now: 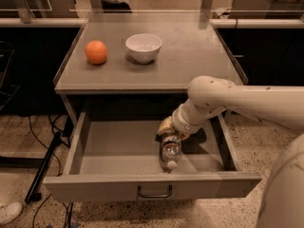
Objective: Place water bottle into top drawer
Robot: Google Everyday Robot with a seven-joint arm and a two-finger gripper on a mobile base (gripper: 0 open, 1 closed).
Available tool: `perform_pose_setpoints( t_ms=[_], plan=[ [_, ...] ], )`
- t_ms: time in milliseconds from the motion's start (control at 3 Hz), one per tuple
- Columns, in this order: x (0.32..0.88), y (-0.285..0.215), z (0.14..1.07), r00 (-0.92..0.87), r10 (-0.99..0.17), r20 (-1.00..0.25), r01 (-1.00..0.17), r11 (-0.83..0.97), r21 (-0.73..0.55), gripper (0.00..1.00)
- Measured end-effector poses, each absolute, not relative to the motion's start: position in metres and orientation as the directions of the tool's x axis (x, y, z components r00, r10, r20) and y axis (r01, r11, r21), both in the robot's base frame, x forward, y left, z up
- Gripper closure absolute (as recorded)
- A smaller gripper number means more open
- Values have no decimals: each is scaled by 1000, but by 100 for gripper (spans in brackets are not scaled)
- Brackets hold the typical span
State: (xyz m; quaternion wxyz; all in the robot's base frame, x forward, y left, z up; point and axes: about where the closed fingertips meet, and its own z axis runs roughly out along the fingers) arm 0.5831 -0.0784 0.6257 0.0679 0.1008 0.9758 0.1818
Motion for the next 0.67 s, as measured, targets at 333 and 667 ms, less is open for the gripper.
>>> perform_pose_setpoints(
  t_ms=[333, 667],
  plan=[
    [584, -78, 621, -970, 227, -89, 181, 914, 362, 100],
    [584, -84, 610, -964, 257, -70, 218, 912, 348, 100]
  ],
)
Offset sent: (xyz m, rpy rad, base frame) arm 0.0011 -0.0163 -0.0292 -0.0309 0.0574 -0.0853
